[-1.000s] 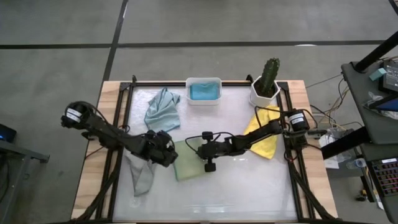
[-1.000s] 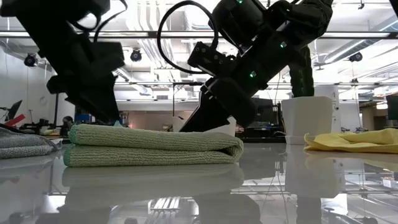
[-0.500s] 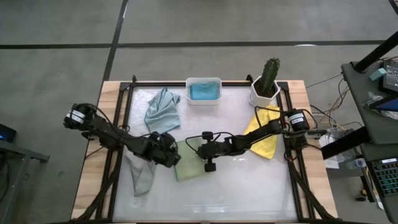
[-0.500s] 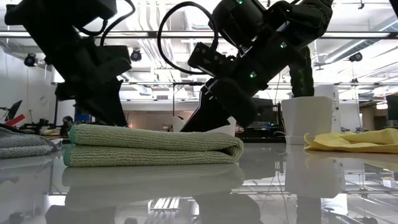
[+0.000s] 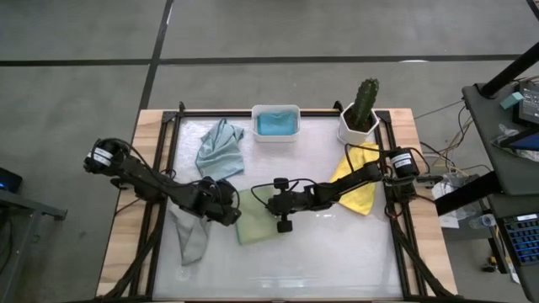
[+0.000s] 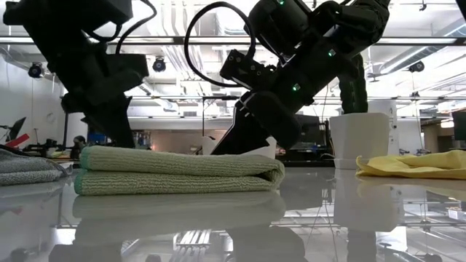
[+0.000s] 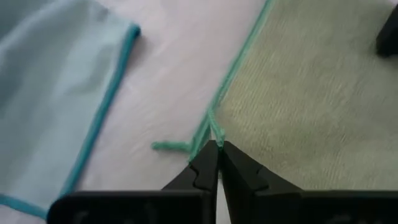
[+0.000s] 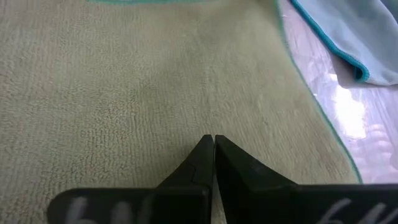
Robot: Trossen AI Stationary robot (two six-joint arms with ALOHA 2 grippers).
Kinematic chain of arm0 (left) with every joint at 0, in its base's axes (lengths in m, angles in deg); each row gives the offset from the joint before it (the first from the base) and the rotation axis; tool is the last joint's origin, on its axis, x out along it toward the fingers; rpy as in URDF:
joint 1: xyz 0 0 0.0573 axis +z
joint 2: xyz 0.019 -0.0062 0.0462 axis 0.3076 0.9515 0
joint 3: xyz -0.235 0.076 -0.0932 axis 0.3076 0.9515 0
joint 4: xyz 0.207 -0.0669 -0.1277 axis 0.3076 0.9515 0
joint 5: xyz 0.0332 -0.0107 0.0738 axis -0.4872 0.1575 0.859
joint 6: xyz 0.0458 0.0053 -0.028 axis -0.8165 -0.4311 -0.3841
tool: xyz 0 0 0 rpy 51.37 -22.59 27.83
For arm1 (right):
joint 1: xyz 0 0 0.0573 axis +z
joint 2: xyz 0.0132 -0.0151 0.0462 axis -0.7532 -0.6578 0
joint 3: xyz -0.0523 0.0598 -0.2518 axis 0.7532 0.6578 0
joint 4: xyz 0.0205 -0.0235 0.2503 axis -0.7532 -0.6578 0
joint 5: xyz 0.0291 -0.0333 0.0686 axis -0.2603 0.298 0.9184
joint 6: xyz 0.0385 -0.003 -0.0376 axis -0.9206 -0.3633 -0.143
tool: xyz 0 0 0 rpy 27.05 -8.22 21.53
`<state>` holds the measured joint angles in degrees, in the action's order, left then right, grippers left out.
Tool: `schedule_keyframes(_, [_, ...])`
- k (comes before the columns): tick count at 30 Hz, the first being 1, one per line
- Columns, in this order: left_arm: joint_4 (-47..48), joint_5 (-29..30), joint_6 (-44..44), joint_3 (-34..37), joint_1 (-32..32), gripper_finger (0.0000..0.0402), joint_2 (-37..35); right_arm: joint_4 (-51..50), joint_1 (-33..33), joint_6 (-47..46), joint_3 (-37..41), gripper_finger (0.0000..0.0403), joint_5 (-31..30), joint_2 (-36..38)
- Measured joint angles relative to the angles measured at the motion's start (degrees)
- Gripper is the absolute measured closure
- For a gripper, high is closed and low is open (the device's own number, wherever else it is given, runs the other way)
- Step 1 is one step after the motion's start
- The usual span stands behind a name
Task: Fold microfiber towels
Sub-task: Fold the green cloth
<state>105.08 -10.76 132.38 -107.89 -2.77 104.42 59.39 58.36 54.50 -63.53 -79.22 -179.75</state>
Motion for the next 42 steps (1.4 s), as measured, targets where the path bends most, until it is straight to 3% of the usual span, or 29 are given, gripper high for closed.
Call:
schedule_keyframes(16, [-5.5,0.3,-0.4,1.7,0.1,0.04,7.3,-0.1,0.0,-1.6,0.0,0.0394,-0.1,0.0])
schedule_keyframes(23, [-5.1,0.6,-3.5,1.7,0.1,0.0347,5.7,-0.6,0.0,-2.3,0.0,0.0389,0.3,0.5])
schedule_keyframes(31, [-1.2,-0.3,-9.0,0.6,0.1,0.0288,2.6,-3.7,0.0,-6.0,0.0,0.0338,0.3,4.6])
schedule_keyframes(36, [4.3,-4.9,-11.0,-0.2,0.1,0.0286,-1.5,-6.3,0.1,-8.6,0.0,0.0298,0.5,7.3])
schedule_keyframes(42, [5.4,-8.2,-10.8,-0.2,0.0,0.0285,-8.5,-11.3,0.6,-11.6,0.0,0.0257,5.1,10.0])
